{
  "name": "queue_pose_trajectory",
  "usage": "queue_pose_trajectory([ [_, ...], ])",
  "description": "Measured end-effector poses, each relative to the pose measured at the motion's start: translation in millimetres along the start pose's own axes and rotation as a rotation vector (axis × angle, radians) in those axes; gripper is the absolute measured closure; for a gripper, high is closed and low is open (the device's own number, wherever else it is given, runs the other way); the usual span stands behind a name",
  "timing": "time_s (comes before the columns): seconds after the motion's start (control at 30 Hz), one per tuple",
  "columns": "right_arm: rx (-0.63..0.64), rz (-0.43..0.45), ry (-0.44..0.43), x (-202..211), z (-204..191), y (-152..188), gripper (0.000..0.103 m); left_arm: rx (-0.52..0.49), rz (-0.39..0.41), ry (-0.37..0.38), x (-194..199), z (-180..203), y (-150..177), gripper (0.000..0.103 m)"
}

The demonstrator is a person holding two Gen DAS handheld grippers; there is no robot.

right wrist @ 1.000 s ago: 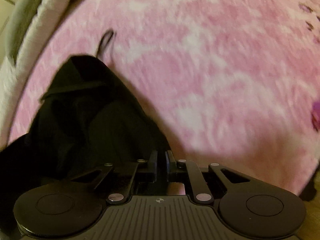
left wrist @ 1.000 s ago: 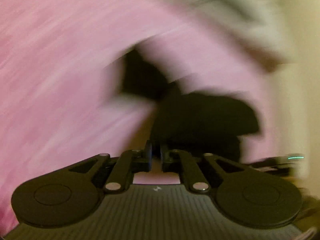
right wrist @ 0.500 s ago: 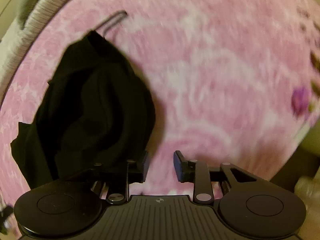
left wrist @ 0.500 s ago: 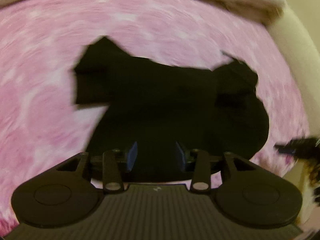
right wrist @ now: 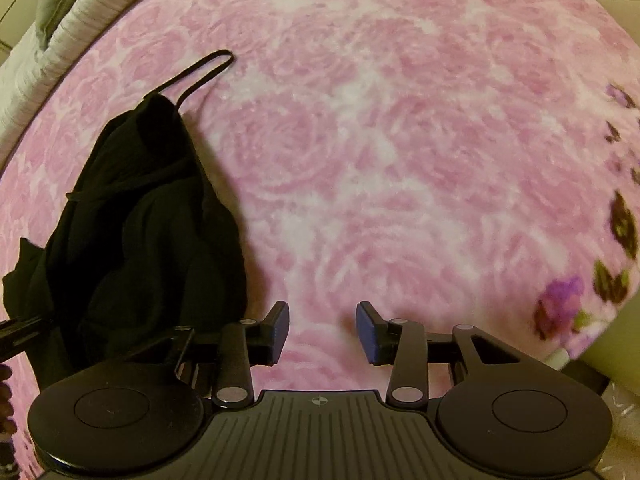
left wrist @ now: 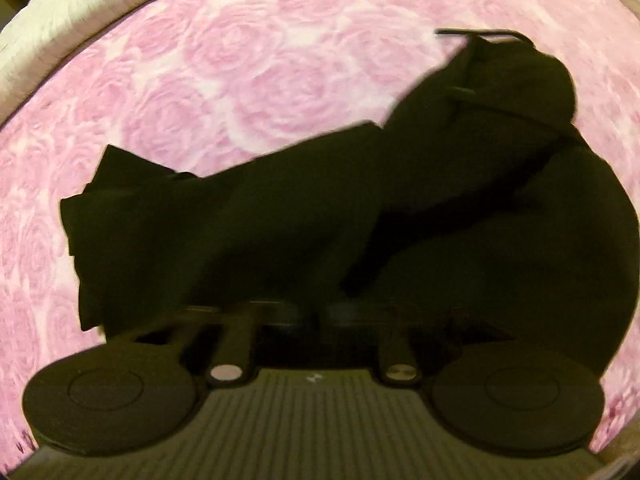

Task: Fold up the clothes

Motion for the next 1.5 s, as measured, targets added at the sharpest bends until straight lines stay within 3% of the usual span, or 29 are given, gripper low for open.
queue_pose_trajectory([
  [0.07, 0.019, -0.004, -0.014, -3.1, -6.5, -2.3, 0.062, 0.089, 0.062, 0.022, 26.0, -28.3, -1.7, 0.1],
  [0.2, 0.041, -0.024, -0.033, -10.9, -18.1, -3.7, 0.062, 0.173, 0.22, -0.047, 111.0, -103.8, -5.4, 0.1],
  [0.33, 0.069, -0.035, -0.05, -16.1, -31.8, -3.8, 0.062, 0.374, 0.332, -0.199, 199.0, -201.3, 20.3, 0.101],
  [0.4, 0.089, -0.034, -0.064, -17.2, -41.9, -3.9, 0.062, 0.543, 0.323, -0.286, 226.9, -254.0, 52.0, 0.101],
  [0.47, 0.107, -0.035, -0.081, -18.2, -51.7, -2.7, 0.062, 0.702, 0.247, -0.344, 228.0, -300.1, 93.0, 0.101],
  [0.6, 0.143, -0.061, -0.092, -22.1, -66.1, 5.8, 0.062, 0.944, 0.099, -0.34, 198.6, -345.2, 167.4, 0.093],
  [0.63, 0.153, -0.064, -0.089, -22.0, -68.1, 8.2, 0.062, 0.984, 0.068, -0.337, 191.2, -350.3, 182.4, 0.093],
  [0.7, 0.162, -0.061, -0.087, -20.3, -69.5, 11.7, 0.062, 0.955, 0.026, -0.363, 179.3, -344.7, 199.4, 0.093],
  [0.8, 0.155, -0.05, -0.084, -18.9, -66.9, 12.2, 0.062, 0.951, -0.037, -0.332, 159.2, -331.3, 217.4, 0.089],
  [0.9, 0.133, -0.007, -0.096, -20.2, -66.3, 1.1, 0.061, 1.064, -0.054, -0.255, 141.8, -320.0, 233.2, 0.087],
  [1.0, 0.034, 0.046, -0.143, -28.4, -67.8, -20.2, 0.053, 1.163, 0.002, -0.179, 128.8, -317.9, 228.3, 0.075],
  [1.1, -0.122, 0.073, -0.18, -47.6, -67.5, -40.0, 0.044, 1.178, 0.02, -0.156, 108.6, -321.0, 212.4, 0.06],
  [1.17, -0.182, 0.04, -0.178, -67.0, -69.1, -43.0, 0.043, 1.143, -0.045, -0.129, 81.4, -318.4, 204.0, 0.062],
  [1.2, -0.177, 0.013, -0.17, -75.4, -70.6, -39.5, 0.043, 1.116, -0.076, -0.122, 71.0, -315.7, 201.0, 0.068],
  [1.23, -0.138, 0.008, -0.154, -76.7, -72.5, -34.4, 0.053, 1.08, -0.104, -0.12, 62.7, -312.1, 199.0, 0.071],
  [1.3, -0.013, 0.034, -0.114, -67.9, -77.6, -23.2, 0.084, 1.026, -0.13, -0.117, 58.1, -301.5, 198.4, 0.075],
  [1.4, 0.088, 0.061, -0.125, -35.1, -70.8, 0.7, 0.088, 1.028, -0.117, -0.079, 67.8, -289.2, 204.6, 0.075],
  [1.5, 0.101, 0.071, -0.086, -1.9, -44.3, 33.0, 0.095, 1.031, -0.136, -0.034, 78.6, -283.5, 215.0, 0.075],
])
Point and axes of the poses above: each gripper's, at about its wrist camera, not at the fingertips, and x roughly against the way its jaws point, z to its right, y to its underside, the point moved 7 cm from there along -x, roughly the way its jaws point, and after that the axes turned 6 degrees about z, right-handed, at the moved point
